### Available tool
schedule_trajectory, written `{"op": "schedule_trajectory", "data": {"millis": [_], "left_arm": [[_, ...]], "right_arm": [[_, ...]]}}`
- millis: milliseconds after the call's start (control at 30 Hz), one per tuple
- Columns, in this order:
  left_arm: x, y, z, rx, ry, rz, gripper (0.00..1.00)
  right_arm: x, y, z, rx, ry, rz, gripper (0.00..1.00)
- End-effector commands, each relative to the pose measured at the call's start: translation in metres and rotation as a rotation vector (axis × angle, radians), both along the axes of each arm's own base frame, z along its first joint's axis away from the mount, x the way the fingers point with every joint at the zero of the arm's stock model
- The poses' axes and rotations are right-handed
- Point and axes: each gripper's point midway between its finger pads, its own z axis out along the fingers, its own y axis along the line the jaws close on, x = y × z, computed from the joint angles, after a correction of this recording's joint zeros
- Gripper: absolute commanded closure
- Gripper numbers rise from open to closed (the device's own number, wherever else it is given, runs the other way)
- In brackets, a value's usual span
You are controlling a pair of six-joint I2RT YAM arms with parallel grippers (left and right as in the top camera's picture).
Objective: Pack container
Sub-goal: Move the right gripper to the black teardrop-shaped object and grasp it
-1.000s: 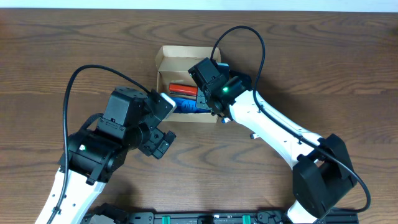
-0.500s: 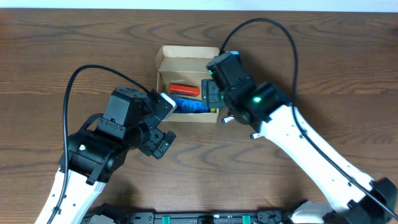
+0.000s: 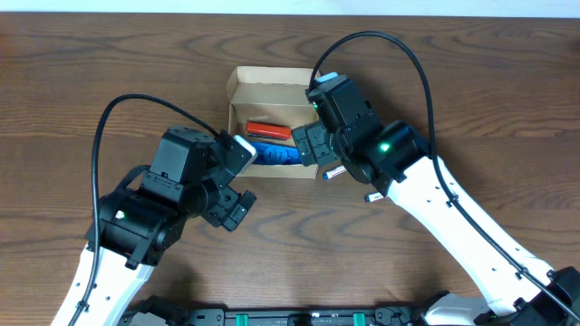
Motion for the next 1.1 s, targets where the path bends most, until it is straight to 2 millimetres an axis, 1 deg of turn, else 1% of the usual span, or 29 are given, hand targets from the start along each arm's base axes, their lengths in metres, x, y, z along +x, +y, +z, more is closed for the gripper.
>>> {"op": "schedule_trajectory", "data": {"millis": [0,100,233,300,433,533,600,667,733,900,933,967,1067], "left_arm": [[0.001,0.000,0.008,-0.013,-0.018,0.005,0.05],[0.001,0.000,0.008,-0.013,-0.018,0.005,0.05],[0.001,0.000,0.008,-0.013,-0.018,0.005,0.05],[0.001,0.000,0.008,-0.013,-0.018,0.005,0.05],[0.001,0.000,0.008,-0.013,-0.018,0.005,0.05],[0.001,0.000,0.008,-0.013,-0.018,0.005,0.05],[0.001,0.000,0.008,-0.013,-0.018,0.005,0.05],[0.001,0.000,0.008,-0.013,-0.018,0.005,0.05],[0.001,0.000,0.008,-0.013,-0.018,0.005,0.05],[0.001,0.000,0.008,-0.013,-0.018,0.005,0.05],[0.001,0.000,0.008,-0.013,-0.018,0.005,0.05],[0.001,0.000,0.008,-0.013,-0.018,0.005,0.05],[0.001,0.000,0.008,-0.013,-0.018,0.005,0.05]], "right_arm": [[0.002,-0.005,0.008,-0.039,-0.034,0.036,0.01],[0.006,-0.015,0.007,-0.044,-0.026,0.009,0.01],[0.017,-0.046,0.001,-0.070,0.003,-0.030,0.01],[0.024,-0.060,-0.001,-0.073,0.013,-0.030,0.01],[0.042,-0.090,-0.006,-0.133,0.001,-0.006,0.01],[0.055,-0.103,-0.011,-0.166,-0.008,0.037,0.01],[0.064,-0.111,-0.018,-0.172,-0.005,0.051,0.01],[0.073,-0.113,-0.030,-0.146,0.014,0.063,0.01],[0.080,-0.111,-0.045,-0.108,0.042,0.083,0.01],[0.096,-0.104,-0.089,-0.097,0.099,0.162,0.01],[0.101,-0.103,-0.102,-0.104,0.110,0.173,0.01],[0.103,-0.102,-0.107,-0.104,0.114,0.180,0.01],[0.108,-0.095,-0.131,-0.090,0.139,0.219,0.01]]}}
